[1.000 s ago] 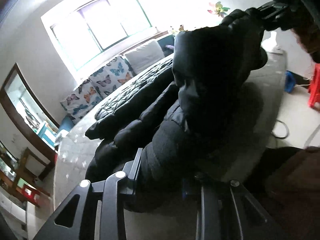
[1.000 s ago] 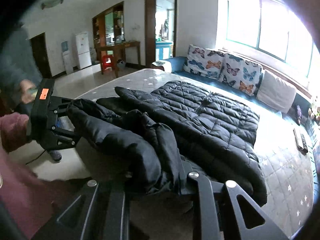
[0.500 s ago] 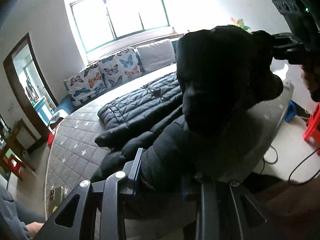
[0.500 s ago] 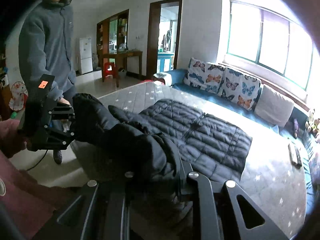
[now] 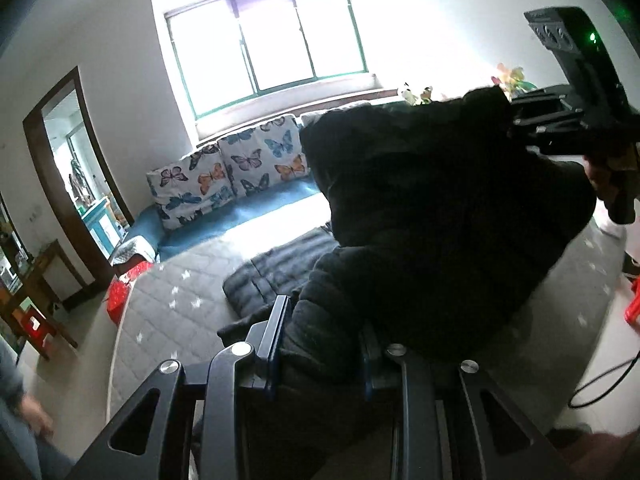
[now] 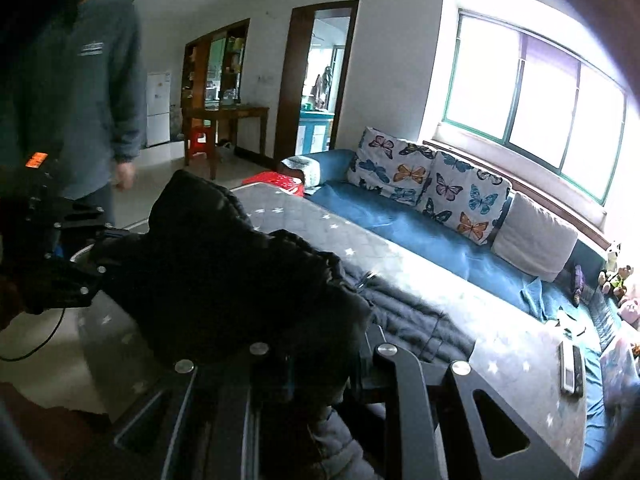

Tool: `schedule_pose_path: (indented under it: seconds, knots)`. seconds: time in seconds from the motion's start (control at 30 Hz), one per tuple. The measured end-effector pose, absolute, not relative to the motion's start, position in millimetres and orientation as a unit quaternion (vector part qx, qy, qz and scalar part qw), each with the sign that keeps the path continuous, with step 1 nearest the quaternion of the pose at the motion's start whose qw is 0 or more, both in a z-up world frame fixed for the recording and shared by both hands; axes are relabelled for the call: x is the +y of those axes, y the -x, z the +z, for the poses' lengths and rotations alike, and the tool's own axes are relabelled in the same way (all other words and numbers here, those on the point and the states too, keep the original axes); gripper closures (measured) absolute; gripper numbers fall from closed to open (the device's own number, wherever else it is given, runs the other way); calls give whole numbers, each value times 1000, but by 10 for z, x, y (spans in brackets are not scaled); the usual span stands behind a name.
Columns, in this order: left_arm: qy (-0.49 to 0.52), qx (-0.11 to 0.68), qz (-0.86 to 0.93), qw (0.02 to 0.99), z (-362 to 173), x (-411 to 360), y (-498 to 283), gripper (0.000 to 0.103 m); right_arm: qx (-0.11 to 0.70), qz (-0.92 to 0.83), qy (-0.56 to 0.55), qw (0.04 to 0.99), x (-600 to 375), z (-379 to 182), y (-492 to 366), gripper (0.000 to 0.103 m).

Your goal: Fold large clothes

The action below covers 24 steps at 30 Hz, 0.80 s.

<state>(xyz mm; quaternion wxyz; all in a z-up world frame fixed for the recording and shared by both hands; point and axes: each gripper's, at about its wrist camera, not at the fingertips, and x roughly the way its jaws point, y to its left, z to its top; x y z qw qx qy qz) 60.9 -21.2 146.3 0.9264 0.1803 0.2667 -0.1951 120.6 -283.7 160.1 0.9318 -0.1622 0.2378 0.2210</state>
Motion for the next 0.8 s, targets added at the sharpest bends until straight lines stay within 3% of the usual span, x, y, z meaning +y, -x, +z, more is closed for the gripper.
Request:
schedule_pose_path:
  seconds: [0.37,0.8]
  knots:
    - [-174,293,-160,926,1531,-483,-2175,72,277,172,185,927,-2876,1484,-2454,81]
    - [-192,408,-143,881,755,-874,-3509,68,424,141,130,885,-3039,635,-3317,81]
